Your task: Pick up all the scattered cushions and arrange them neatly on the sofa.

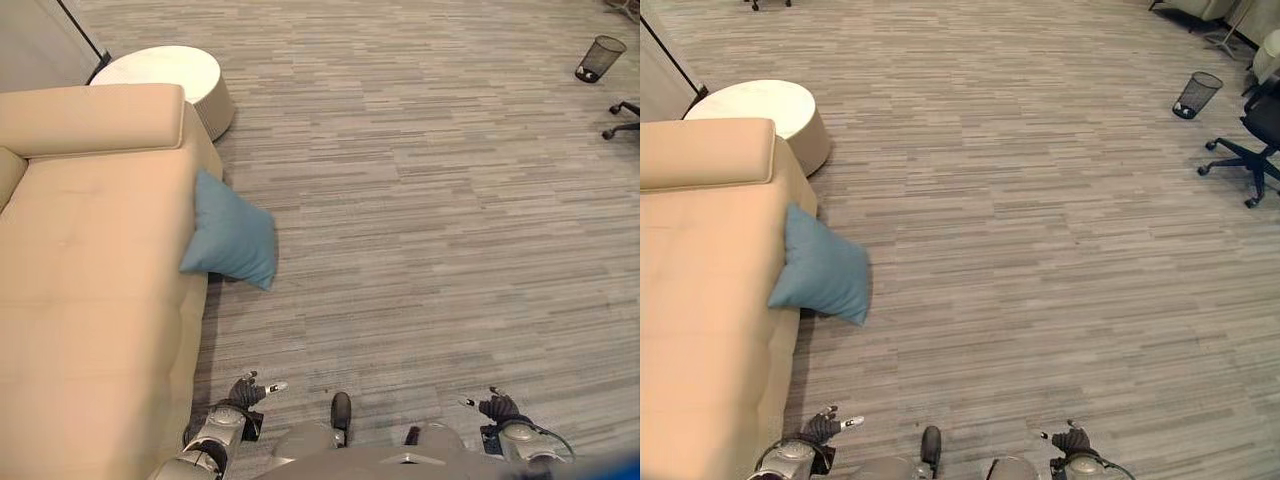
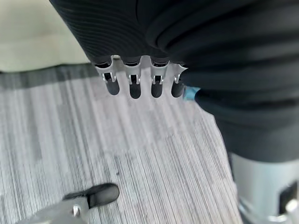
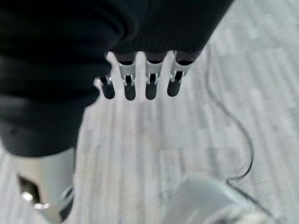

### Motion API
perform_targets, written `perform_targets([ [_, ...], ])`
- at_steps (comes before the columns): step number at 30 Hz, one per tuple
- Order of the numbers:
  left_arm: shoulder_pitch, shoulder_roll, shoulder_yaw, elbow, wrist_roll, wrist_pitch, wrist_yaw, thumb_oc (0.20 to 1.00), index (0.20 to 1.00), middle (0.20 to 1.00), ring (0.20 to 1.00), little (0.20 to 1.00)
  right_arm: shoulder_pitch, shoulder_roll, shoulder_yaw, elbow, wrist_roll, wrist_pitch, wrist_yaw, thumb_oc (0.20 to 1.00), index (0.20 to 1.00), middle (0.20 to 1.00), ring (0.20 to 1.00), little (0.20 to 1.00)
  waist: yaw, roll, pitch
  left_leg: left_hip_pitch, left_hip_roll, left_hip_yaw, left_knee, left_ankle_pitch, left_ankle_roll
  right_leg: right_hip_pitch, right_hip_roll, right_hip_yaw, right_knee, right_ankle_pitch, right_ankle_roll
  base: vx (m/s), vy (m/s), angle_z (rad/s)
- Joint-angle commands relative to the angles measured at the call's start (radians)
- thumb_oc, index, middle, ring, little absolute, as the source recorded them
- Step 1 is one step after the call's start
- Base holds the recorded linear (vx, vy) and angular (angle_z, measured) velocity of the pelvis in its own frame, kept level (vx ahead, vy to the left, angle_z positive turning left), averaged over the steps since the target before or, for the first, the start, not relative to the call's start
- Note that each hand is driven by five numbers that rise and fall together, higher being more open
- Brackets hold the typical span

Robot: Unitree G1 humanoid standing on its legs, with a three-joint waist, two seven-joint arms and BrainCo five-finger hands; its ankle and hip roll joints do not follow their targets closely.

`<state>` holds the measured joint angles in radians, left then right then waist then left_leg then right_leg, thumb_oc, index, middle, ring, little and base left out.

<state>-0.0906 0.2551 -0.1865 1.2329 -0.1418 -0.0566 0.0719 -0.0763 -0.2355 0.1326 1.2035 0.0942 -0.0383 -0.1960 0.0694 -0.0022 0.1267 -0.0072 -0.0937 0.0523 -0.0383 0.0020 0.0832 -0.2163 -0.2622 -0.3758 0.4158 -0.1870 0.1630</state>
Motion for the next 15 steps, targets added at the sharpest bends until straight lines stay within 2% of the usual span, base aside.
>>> perform_targets([
  [1,0.040,-0.009,0.027,0.019,-0.004,-0.012,0.005,1.000,1.000,1.000,1.000,1.000,-0.001,-0.048,0.014,0.008,0.000,-0.003,-0.006,1.000,1.000,1.000,1.000,1.000,0.000,-0.015,0.012,-0.057,0.052,-0.037,0.069,-0.071,-0.056,0.031,0.109,0.041,-0.229,0.209,-0.013,0.24,-0.046,0.06],
  [3,0.038,-0.014,0.033,0.023,-0.004,-0.015,0.007,1.000,1.000,1.000,1.000,1.000,0.012,-0.053,0.010,0.012,-0.001,0.001,-0.007,1.000,1.000,1.000,1.000,1.000,-0.020,-0.023,0.025,-0.012,0.042,-0.080,0.059,-0.096,-0.069,-0.017,0.141,0.064,-0.324,0.257,0.000,0.34,-0.128,0.13],
  [6,0.039,-0.020,0.033,0.034,0.016,-0.015,0.002,1.000,1.000,1.000,1.000,1.000,0.034,-0.057,0.011,0.024,-0.009,-0.004,-0.009,1.000,1.000,1.000,1.000,1.000,-0.028,-0.032,0.013,0.021,0.047,-0.122,0.072,-0.136,-0.088,0.011,0.146,0.072,-0.367,0.264,-0.008,0.39,-0.249,0.92],
  [8,0.044,-0.026,0.038,0.027,0.002,-0.016,0.000,1.000,1.000,1.000,1.000,1.000,0.033,-0.058,0.011,0.019,0.003,-0.012,-0.006,1.000,1.000,1.000,1.000,1.000,-0.026,-0.028,0.003,0.019,0.070,-0.130,0.119,-0.154,-0.110,0.037,0.145,0.063,-0.365,0.250,-0.024,0.32,-0.260,0.91],
  [9,0.043,-0.027,0.037,0.025,-0.001,-0.014,-0.001,1.000,1.000,1.000,1.000,1.000,0.029,-0.061,0.010,0.011,0.011,-0.020,-0.007,1.000,1.000,1.000,1.000,1.000,-0.024,-0.025,0.003,0.010,0.078,-0.129,0.149,-0.154,-0.123,0.052,0.150,0.062,-0.366,0.236,-0.034,0.22,-0.227,0.51],
  [10,0.032,-0.030,0.023,0.013,-0.006,-0.015,-0.002,1.000,1.000,1.000,1.000,1.000,0.015,-0.069,0.005,-0.008,0.036,-0.028,-0.015,1.000,1.000,1.000,1.000,1.000,-0.019,-0.026,0.024,-0.076,0.091,-0.124,0.309,-0.102,-0.154,0.077,0.152,0.068,-0.369,0.220,-0.054,0.14,-0.170,0.37],
  [11,0.032,-0.029,0.024,0.013,-0.006,-0.015,-0.002,1.000,1.000,1.000,1.000,1.000,0.014,-0.069,0.005,-0.008,0.036,-0.028,-0.015,1.000,1.000,1.000,1.000,1.000,-0.023,-0.028,0.019,-0.084,0.087,-0.127,0.309,-0.098,-0.153,0.072,0.148,0.065,-0.370,0.221,-0.053,0.11,-0.219,0.28],
  [12,0.019,-0.030,0.005,-0.008,-0.008,-0.016,0.000,1.000,1.000,1.000,1.000,1.000,0.010,-0.074,0.005,-0.022,0.052,-0.034,-0.023,1.000,1.000,1.000,1.000,1.000,-0.015,-0.034,0.039,-0.158,0.093,-0.100,0.428,-0.067,-0.150,0.098,0.154,0.064,-0.387,0.206,-0.076,0.04,-0.111,0.18],
  [15,0.014,-0.037,-0.010,-0.018,-0.013,-0.018,0.000,1.000,1.000,1.000,1.000,1.000,0.006,-0.080,0.006,-0.016,0.054,-0.029,-0.026,1.000,1.000,1.000,1.000,1.000,-0.011,-0.034,0.043,-0.193,0.092,-0.071,0.435,-0.080,-0.138,0.130,0.159,0.054,-0.410,0.195,-0.078,0.18,-0.129,0.15],
])
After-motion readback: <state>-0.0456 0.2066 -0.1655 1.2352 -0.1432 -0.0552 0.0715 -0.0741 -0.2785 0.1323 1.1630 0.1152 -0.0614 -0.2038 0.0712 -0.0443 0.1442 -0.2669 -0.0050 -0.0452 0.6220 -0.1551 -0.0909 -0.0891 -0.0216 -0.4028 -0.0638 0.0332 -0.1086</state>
